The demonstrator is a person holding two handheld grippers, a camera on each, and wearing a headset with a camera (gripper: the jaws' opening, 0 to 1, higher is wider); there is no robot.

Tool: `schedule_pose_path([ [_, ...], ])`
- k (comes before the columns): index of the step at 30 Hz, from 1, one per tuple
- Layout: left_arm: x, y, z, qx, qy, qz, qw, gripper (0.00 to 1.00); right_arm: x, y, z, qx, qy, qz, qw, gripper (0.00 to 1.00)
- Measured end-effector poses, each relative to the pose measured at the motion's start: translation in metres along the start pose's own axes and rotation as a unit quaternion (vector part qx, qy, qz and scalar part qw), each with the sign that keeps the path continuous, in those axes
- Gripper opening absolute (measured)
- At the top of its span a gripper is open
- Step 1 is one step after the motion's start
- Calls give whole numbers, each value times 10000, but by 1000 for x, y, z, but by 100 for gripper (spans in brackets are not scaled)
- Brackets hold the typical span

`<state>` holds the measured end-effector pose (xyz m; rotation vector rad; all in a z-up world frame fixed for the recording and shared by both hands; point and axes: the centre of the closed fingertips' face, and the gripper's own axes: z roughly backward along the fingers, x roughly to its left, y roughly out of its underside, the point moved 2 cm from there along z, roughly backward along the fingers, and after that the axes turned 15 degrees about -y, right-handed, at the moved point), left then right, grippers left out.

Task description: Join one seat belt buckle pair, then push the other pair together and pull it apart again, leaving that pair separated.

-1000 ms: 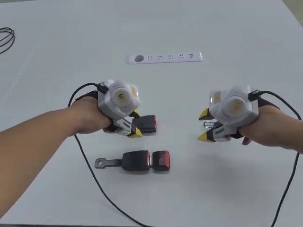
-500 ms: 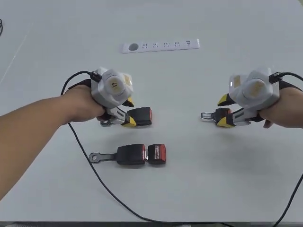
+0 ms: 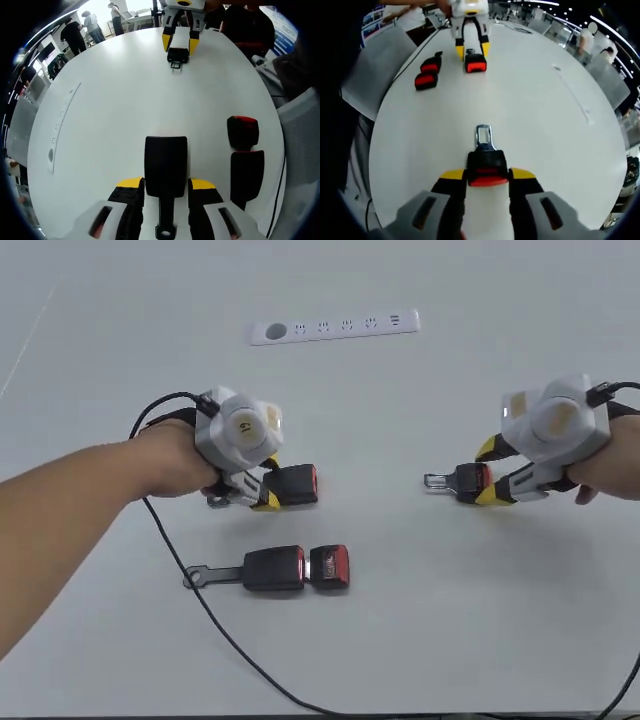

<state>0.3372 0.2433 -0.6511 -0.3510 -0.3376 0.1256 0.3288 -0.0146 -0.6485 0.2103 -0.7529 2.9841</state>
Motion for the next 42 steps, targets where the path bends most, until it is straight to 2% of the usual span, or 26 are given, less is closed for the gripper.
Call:
schedule_pose_path([
  [2,0,1,0,8,21,-124,9999,34,0,1,-1,-8,-23,-7,10000,33],
  [6,1,2,-1,23,42,-179,9998,32,0,1,-1,-22,-75,35,10000,33],
  [14,0,3,-1,-85,103,-376,9992,31,-1,1,-1,-35,-159,67,9998,32],
  [19,0,3,-2,-15,103,-499,9987,31,-1,-1,-3,-71,-128,44,9999,32],
  [26,1,4,-3,3,80,-406,9991,31,1,-15,-10,-102,-89,148,9998,32],
  [32,1,4,-3,48,55,-457,9989,31,1,-30,-18,-112,-57,247,9996,32],
  [42,2,5,-4,87,32,-477,9988,31,4,-64,-37,-182,-24,425,9989,32],
])
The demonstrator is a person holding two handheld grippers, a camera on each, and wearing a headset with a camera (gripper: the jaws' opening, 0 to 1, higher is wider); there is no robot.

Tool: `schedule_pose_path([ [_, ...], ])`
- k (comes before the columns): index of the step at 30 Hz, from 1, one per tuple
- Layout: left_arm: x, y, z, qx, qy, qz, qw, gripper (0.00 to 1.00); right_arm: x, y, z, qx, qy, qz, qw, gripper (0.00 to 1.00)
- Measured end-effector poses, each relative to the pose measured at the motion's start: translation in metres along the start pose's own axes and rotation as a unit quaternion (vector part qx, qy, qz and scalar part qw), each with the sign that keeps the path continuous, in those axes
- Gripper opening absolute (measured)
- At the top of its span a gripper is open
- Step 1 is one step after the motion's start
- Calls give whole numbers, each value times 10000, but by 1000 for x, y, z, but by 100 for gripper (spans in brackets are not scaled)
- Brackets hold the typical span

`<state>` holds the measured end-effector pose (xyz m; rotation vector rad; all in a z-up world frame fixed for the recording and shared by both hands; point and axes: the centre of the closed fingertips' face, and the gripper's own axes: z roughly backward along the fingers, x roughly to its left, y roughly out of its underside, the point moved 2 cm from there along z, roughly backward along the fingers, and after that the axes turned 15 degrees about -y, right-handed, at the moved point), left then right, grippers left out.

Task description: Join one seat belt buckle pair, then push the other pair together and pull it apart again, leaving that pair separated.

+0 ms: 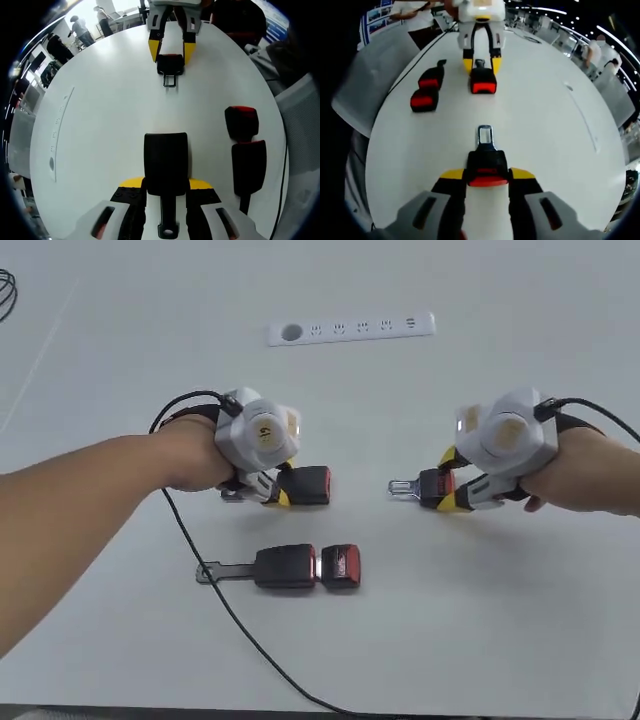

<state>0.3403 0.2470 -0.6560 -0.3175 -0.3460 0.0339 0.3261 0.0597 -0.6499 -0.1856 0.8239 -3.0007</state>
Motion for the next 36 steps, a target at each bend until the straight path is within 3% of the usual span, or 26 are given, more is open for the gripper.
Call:
schedule_pose_path([
  [10,-1,-1,1,-12,7,43,10000,31,-4,-30,-18,-10,110,167,9998,32],
  [20,-1,-1,1,5,-10,-41,10000,31,-12,-53,-32,-88,245,43,9997,32],
  [36,-1,-2,0,44,-3,-51,10000,31,-10,-62,-36,-155,217,-5,9996,32],
])
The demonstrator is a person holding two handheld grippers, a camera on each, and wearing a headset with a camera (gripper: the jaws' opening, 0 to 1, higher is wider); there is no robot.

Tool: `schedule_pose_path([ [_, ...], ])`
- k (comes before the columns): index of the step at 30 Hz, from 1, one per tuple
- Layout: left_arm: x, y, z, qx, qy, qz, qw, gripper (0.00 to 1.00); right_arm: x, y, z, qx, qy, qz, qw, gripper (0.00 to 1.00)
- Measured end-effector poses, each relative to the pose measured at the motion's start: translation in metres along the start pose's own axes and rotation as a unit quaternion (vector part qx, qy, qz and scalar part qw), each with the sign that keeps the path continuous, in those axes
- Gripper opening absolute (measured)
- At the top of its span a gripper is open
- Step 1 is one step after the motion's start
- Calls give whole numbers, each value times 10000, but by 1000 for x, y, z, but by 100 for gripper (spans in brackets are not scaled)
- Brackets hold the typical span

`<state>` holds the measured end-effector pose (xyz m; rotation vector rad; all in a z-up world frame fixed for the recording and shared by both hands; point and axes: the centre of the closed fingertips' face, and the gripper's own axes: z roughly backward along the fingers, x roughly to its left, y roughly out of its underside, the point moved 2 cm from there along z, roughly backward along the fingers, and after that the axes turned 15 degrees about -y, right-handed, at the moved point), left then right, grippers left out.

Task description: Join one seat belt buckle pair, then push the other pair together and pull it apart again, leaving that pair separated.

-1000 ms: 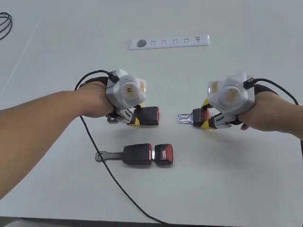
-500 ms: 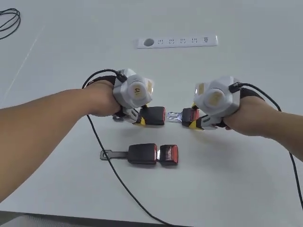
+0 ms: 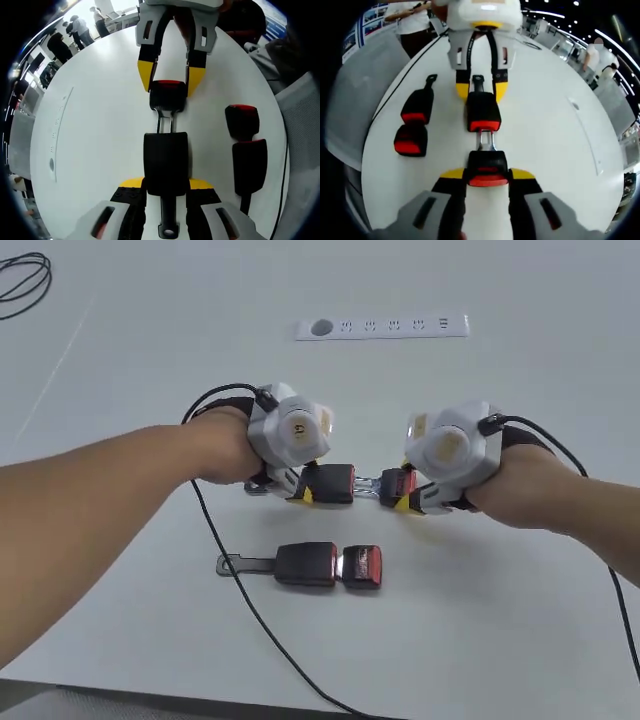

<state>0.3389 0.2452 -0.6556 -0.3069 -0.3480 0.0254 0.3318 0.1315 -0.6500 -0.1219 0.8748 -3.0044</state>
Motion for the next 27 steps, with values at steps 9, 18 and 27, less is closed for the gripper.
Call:
schedule_pose_path([
  [9,-1,0,1,-109,-28,9,9999,30,-1,-4,-7,-118,-69,-31,9999,31],
  [18,0,-1,-2,-194,-71,-50,9998,30,-5,-8,-11,-232,-165,-20,9996,30],
  [27,0,-1,-3,-107,53,-79,9999,29,-7,-11,-13,-346,-193,-43,9992,28],
])
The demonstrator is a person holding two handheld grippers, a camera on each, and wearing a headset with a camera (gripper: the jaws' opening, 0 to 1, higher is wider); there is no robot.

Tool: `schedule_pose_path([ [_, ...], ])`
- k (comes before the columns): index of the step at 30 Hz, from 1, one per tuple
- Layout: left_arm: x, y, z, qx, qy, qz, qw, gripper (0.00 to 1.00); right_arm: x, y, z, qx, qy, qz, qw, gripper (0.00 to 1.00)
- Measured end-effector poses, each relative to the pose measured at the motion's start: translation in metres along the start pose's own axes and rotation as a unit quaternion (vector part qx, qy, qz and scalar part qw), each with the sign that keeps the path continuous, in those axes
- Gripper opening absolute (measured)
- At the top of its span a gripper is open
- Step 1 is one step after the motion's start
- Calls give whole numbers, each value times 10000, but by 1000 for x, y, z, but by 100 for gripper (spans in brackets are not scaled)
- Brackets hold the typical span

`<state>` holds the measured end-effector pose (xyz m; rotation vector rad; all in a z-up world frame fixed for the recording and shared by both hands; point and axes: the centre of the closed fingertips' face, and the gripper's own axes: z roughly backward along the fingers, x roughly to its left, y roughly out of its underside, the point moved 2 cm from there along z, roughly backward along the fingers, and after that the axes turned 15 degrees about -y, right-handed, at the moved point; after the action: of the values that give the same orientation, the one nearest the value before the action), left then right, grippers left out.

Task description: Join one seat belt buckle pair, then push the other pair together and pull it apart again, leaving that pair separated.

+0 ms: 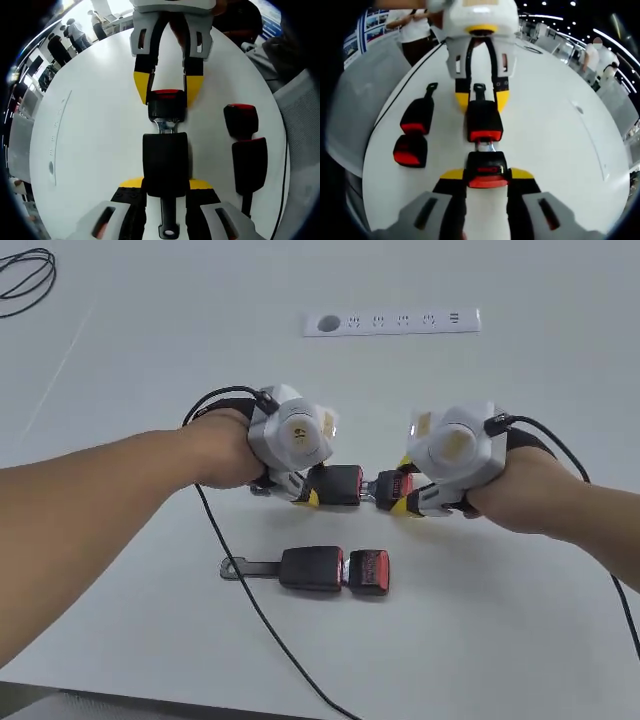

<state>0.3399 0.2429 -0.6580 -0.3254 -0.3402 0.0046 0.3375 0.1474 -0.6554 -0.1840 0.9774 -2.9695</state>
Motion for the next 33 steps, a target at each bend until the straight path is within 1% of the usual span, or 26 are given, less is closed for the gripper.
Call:
schedule_pose_path([
  [2,0,1,0,-9,15,-7,10000,29,0,-3,-1,-46,-9,17,10000,28],
  [6,-1,2,1,-98,9,56,9999,29,-1,-8,-5,-93,-41,32,9999,28],
  [10,0,3,1,-112,3,60,9999,29,-1,-9,-6,-143,-42,13,9999,27],
  [19,0,3,2,-131,7,54,9999,29,0,-10,-6,-118,-3,29,9999,28],
  [26,0,3,2,-79,31,22,10000,30,3,-10,-5,-99,-4,88,9999,28],
  [33,1,4,1,-111,46,82,9999,30,5,-10,-4,-85,-17,111,9999,29],
])
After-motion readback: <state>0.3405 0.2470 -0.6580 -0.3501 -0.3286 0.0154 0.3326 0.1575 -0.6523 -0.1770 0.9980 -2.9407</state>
